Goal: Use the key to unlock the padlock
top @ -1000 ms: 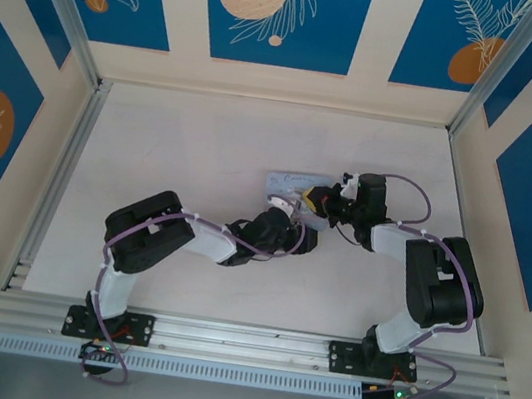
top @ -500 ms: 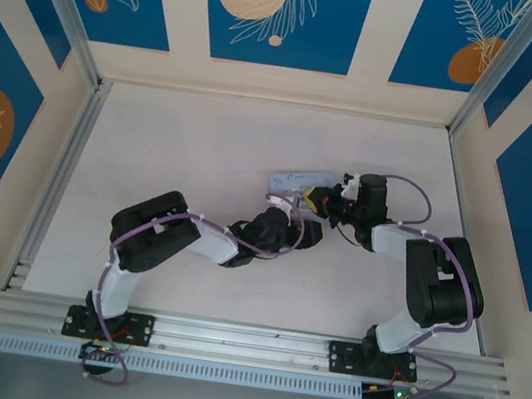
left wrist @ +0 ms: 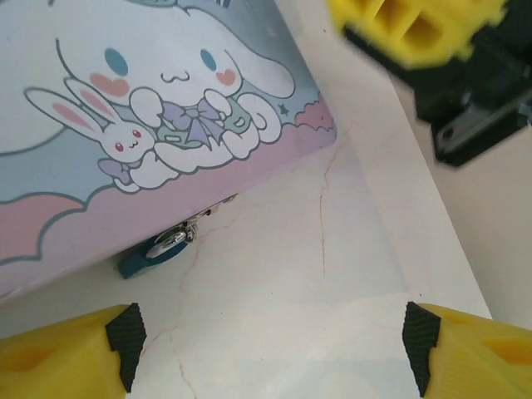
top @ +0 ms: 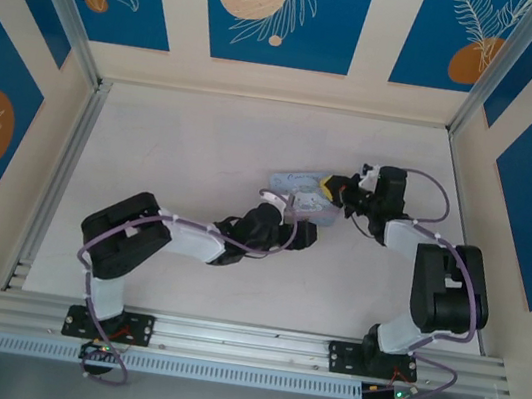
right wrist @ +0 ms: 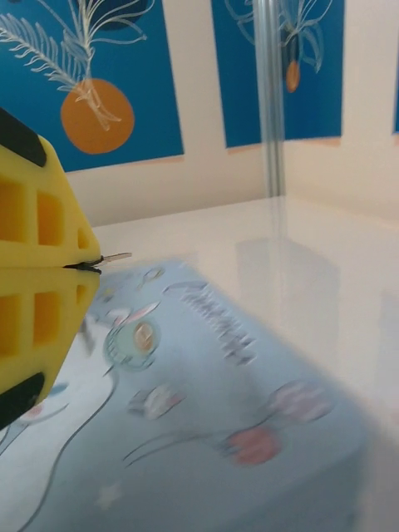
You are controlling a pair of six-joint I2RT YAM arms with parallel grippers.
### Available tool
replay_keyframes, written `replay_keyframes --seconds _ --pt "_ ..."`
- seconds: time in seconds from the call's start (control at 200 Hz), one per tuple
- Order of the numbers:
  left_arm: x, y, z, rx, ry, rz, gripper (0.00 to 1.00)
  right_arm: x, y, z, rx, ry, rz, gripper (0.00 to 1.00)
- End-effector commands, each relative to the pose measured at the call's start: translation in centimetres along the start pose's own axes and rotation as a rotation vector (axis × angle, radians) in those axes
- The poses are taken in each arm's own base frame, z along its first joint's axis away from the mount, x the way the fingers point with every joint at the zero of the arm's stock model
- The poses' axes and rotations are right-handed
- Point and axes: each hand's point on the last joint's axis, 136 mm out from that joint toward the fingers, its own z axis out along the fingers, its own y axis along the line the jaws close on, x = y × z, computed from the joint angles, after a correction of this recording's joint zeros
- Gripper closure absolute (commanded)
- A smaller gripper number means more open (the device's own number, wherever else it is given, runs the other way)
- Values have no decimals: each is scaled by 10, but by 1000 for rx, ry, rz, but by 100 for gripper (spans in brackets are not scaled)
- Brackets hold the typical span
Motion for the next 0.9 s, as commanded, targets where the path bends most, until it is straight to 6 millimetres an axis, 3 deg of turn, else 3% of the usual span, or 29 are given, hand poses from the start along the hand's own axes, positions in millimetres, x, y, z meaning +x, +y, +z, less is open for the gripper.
replay_keyframes --seconds 0.0,0.24,0.505,0.71,0.895 --pt "2 11 -14 -46 28 40 15 -22 20 -14 -12 -52 -30 100" --pt "-12 27 -44 -113 5 48 11 -61 -13 -19 76 -186 67 100" --pt "-31 42 -82 -181 -35 48 8 -83 -55 -16 190 -274 149 100" --pt "-38 44 -94 -198 -50 54 6 -68 -76 5 251 -245 183 100" --pt "-38 44 -96 -197 -50 53 6 -36 -73 28 279 -198 154 100"
